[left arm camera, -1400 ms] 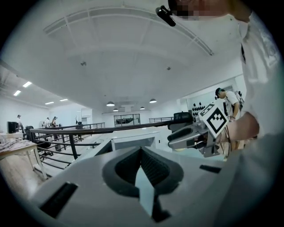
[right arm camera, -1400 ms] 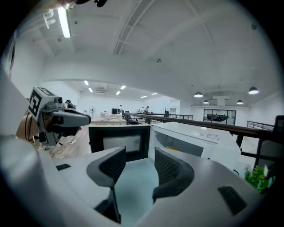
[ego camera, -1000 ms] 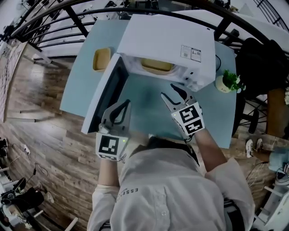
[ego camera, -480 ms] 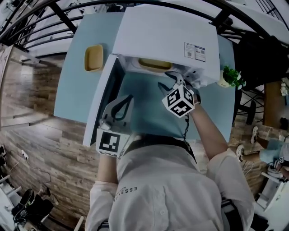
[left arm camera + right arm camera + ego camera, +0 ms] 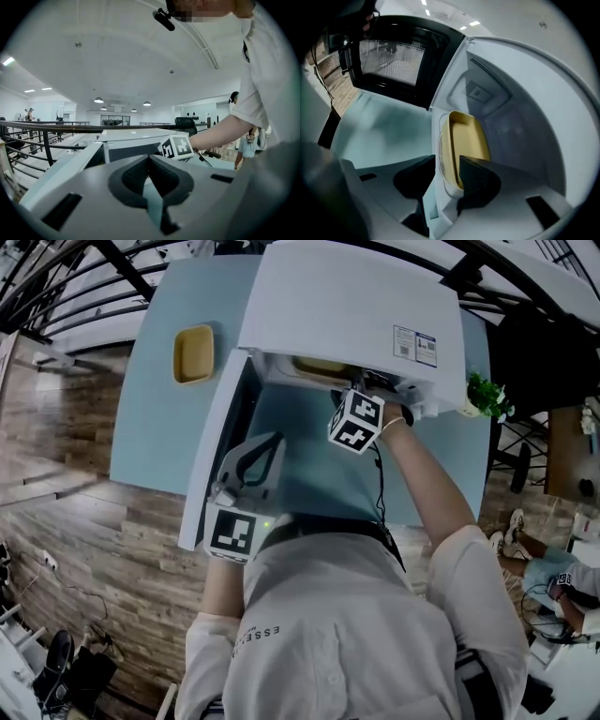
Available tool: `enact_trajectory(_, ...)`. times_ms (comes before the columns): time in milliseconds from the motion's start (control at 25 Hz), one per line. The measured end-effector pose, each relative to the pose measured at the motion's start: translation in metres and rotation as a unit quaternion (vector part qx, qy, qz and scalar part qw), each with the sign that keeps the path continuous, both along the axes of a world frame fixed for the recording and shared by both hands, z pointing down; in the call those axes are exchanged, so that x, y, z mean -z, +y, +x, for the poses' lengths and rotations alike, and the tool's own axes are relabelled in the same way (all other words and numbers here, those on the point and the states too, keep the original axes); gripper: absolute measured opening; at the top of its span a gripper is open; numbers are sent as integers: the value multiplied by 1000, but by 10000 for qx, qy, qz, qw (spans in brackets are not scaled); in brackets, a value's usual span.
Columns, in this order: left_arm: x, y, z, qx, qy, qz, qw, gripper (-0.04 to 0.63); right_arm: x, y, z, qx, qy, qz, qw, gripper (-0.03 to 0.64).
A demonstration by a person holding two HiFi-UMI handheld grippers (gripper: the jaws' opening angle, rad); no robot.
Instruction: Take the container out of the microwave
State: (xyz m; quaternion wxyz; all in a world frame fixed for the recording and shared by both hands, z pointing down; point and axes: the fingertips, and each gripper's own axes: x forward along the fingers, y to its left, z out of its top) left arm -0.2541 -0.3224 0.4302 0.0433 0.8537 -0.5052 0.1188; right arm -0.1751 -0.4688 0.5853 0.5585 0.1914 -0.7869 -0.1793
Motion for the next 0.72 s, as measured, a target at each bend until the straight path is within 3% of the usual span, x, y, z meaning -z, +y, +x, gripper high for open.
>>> enact_trajectory(360,3,-5,0,-43,-23,-10,10000,2,-24,-21,0,240,743,74,9969,87)
enact_trajectory(520,3,-3,-1,-90,-84,14,9999,2,-25,-20,1,322,818,74,9961,50)
enact_trajectory(720,9,-2,-5,25,101,-81,9999,2,-14,-15,-4,379,659,70,9971,28)
